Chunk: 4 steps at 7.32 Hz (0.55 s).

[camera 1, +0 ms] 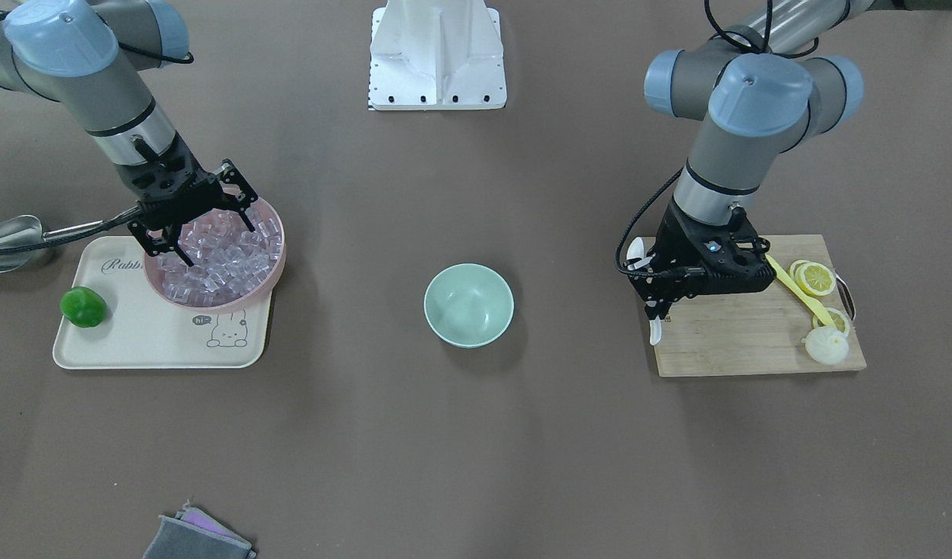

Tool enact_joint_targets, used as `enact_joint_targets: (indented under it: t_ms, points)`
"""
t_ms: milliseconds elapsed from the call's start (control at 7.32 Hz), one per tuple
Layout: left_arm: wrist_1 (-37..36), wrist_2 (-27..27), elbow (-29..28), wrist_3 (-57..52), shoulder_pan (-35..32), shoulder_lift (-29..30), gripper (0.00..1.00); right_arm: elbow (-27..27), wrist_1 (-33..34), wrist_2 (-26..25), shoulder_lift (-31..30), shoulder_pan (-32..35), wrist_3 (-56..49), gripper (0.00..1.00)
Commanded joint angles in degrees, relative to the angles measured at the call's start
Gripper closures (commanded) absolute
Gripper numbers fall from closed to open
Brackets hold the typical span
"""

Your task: Put spoon and ice into bowl

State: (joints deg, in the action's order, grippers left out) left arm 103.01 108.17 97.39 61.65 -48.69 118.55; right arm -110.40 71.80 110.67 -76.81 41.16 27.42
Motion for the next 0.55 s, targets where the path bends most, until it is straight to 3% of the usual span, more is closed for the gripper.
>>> enact_joint_targets:
  t_ms: [0,410]
  points:
    - [0.0,0.02,0.0,-0.03,0.0,-0.07,1.0,1.05,-0.08,-0.28,0.17,-0.99,-0.09,0.14]
    - [0.0,0.02,0.0,-0.03,0.0,0.01,1.0,2.99,-0.17,-0.19,0.52,-1.26,0.09,0.2]
